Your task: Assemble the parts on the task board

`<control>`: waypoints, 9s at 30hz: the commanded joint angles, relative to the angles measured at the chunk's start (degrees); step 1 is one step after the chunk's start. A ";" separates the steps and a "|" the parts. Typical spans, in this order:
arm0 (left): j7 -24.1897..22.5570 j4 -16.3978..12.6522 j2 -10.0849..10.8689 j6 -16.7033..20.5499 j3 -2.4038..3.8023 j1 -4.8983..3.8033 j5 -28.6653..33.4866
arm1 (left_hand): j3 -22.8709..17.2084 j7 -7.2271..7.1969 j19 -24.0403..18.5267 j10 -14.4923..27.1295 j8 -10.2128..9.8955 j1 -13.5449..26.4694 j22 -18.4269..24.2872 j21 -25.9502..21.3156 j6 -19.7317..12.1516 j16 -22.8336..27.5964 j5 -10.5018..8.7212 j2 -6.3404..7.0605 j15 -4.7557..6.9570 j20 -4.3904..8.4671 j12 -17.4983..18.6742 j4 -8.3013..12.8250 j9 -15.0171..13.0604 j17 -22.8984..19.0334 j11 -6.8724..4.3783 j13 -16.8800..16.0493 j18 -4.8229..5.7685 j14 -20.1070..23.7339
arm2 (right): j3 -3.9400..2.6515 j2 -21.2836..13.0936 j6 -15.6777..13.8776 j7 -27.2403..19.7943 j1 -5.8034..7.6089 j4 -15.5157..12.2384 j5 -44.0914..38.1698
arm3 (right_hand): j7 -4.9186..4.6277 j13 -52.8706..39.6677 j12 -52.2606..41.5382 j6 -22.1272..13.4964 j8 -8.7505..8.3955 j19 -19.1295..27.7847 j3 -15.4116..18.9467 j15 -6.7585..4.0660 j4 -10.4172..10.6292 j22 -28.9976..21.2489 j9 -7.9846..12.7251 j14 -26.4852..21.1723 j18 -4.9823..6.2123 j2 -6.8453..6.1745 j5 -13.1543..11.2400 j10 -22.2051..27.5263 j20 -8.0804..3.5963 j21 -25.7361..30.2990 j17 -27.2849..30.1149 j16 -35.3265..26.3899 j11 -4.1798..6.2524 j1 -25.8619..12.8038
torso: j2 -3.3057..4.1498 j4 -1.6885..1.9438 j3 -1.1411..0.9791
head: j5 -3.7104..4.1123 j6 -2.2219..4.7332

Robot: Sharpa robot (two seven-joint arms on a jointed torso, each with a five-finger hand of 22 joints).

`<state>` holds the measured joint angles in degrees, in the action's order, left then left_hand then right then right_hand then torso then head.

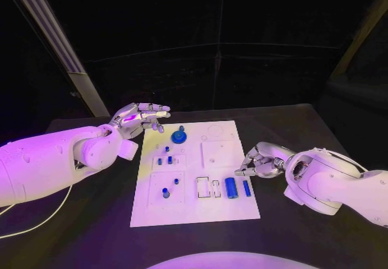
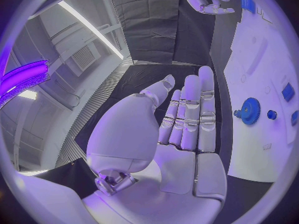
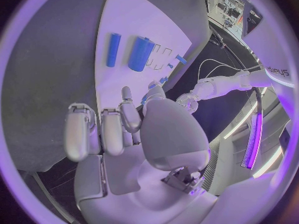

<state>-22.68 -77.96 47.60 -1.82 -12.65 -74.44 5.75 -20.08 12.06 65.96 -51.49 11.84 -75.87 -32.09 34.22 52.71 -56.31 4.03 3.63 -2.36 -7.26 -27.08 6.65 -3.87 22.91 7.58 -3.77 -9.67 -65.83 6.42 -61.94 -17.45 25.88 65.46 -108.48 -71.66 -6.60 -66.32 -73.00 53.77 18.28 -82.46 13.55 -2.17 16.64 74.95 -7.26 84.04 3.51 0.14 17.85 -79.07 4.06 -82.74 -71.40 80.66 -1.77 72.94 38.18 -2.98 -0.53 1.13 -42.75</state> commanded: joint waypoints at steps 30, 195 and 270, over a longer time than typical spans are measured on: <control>0.39 0.27 -0.08 -1.69 -0.13 -0.05 -0.54 | 0.37 -0.03 -0.02 0.62 0.56 0.61 0.15 -0.30 -0.83 -0.58 0.16 -0.41 -0.07 -0.58 -0.29 -0.01 -0.05 -0.23 0.20 -0.06 -0.75 0.58 | 0.14 6.85 10.08 9.86 -2.70 1.67 -5.37 | 0.13 -7.92 -4.74 -1.81 4.05 -3.56 1.85 -0.03 -0.14 9.19 -0.91 3.94 -1.96 1.14 -2.80 -3.04 0.12 -3.48 -6.98 4.00 -0.05 -2.01 | 0.12 0.03 0.11 | -0.42 -1.04; 1.00 0.58 -0.06 -2.22 -0.17 -0.09 -1.53 | 0.75 0.08 -0.03 1.20 0.86 0.73 0.31 -0.41 -1.43 -0.83 0.19 -0.45 -0.19 -0.71 -0.49 0.00 -0.04 -0.47 0.32 -0.09 -0.75 0.73 | 0.03 14.96 -1.80 0.52 -4.19 2.78 -5.51 | 3.01 -13.69 -3.93 3.35 9.10 -4.86 -2.77 -2.19 -9.49 11.35 -9.11 4.18 -2.45 4.69 -10.47 -5.49 -1.93 -4.52 -9.19 4.98 2.52 3.12 | 0.12 -0.05 0.06 | -1.68 -1.26; 1.29 0.86 0.13 -2.33 -0.17 -0.09 -1.62 | 0.74 0.09 -0.04 1.30 0.99 0.69 0.35 -0.44 -1.54 -0.91 0.22 -0.69 -0.20 -0.73 -0.61 -0.04 -0.05 -0.54 0.33 -0.10 -0.77 0.78 | 0.03 14.59 1.50 3.64 -4.18 3.40 -3.93 | 4.72 -14.56 -4.21 5.95 8.95 -5.29 -6.25 -3.42 -16.14 12.03 -10.34 4.28 -2.62 6.87 -14.54 -6.28 -3.04 -4.93 -9.86 5.20 4.02 9.58 | 0.10 -0.03 0.04 | -1.62 -1.68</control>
<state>-21.22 -77.04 47.69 -3.57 -12.86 -74.43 4.20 -19.77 12.06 65.88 -50.68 12.47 -75.39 -31.79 34.00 51.48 -57.02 4.03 3.16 -2.56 -7.56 -27.29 6.64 -3.87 22.46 7.99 -3.81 -9.65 -65.63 6.12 -47.26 -17.33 28.40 61.54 -105.11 -75.16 -1.71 -84.22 -77.48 59.34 27.07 -83.96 7.18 -5.13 0.81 74.91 -17.54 83.98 1.75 4.12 3.19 -83.32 1.32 -87.58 -74.90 85.74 1.35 79.29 38.30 -2.99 -0.51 -0.48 -44.41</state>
